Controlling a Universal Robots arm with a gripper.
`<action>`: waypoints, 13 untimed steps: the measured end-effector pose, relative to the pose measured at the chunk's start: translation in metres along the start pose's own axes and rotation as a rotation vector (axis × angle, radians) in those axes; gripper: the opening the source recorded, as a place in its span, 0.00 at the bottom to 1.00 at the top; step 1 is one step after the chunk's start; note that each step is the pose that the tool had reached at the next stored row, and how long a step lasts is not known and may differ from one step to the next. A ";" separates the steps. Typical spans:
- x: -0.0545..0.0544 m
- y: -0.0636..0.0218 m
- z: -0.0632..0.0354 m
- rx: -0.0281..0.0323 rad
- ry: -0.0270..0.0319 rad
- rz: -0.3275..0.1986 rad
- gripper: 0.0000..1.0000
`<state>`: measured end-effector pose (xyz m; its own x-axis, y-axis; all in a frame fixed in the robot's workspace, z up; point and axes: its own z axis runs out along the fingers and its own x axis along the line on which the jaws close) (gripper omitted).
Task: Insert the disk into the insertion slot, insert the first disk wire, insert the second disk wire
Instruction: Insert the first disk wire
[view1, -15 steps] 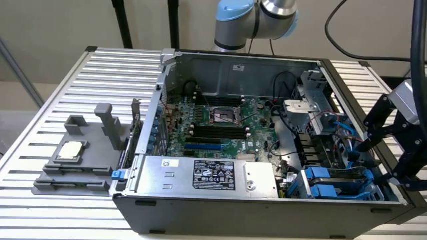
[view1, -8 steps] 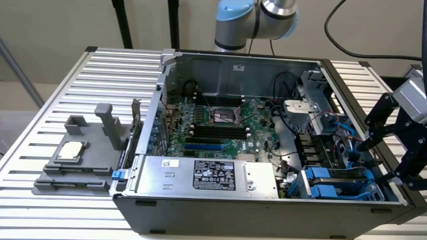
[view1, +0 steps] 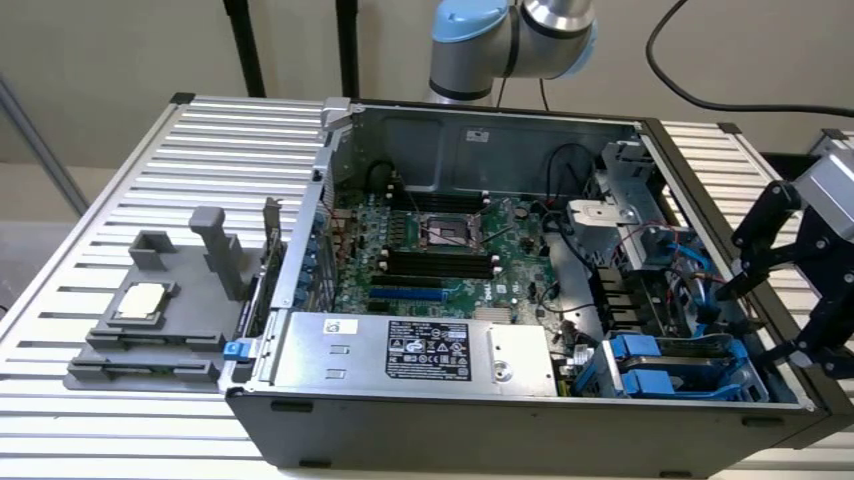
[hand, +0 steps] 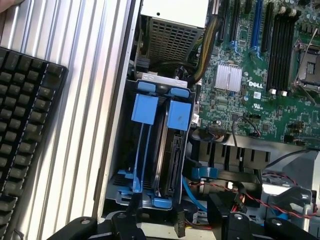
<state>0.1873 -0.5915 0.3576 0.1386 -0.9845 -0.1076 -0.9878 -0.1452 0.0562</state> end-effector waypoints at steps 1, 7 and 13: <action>0.000 0.0000 0.0000 -0.0004 0.0004 -0.003 0.60; 0.000 -0.0005 0.0020 -0.0035 0.0025 -0.028 0.53; 0.001 -0.0009 0.0046 -0.0057 0.0037 -0.047 0.42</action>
<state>0.1880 -0.5914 0.3529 0.1852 -0.9769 -0.1066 -0.9798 -0.1919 0.0569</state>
